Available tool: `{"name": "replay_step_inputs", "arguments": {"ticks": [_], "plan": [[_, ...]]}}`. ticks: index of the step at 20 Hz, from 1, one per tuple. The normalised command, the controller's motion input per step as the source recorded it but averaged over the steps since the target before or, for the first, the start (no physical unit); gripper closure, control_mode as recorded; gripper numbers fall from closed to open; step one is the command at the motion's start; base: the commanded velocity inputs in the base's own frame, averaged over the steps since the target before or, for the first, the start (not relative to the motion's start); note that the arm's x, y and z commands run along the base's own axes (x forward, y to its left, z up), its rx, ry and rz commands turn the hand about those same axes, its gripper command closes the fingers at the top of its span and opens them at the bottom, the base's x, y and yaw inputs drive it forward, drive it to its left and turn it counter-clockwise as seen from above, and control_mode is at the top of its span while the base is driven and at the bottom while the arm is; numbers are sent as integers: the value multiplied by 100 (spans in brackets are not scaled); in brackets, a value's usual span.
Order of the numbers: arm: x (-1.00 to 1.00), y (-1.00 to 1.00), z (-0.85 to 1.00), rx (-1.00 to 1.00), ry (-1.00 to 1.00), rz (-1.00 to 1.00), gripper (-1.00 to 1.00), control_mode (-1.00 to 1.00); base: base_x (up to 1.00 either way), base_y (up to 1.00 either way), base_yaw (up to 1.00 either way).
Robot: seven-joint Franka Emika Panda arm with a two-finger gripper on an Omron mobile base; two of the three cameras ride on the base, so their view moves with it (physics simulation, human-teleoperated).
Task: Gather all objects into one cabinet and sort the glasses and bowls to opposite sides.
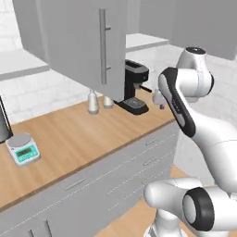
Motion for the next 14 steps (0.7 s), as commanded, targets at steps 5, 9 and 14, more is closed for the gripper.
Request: {"name": "replay_step_inputs", "arguments": {"ticks": [5,9,14], "plan": [[0,0,0,0,0,0,-100,100,19,-79,60],[0,0,0,0,0,0,-100,100,10,-98,45],[0,0,0,0,0,0,-100,100,37,-85,25]]}}
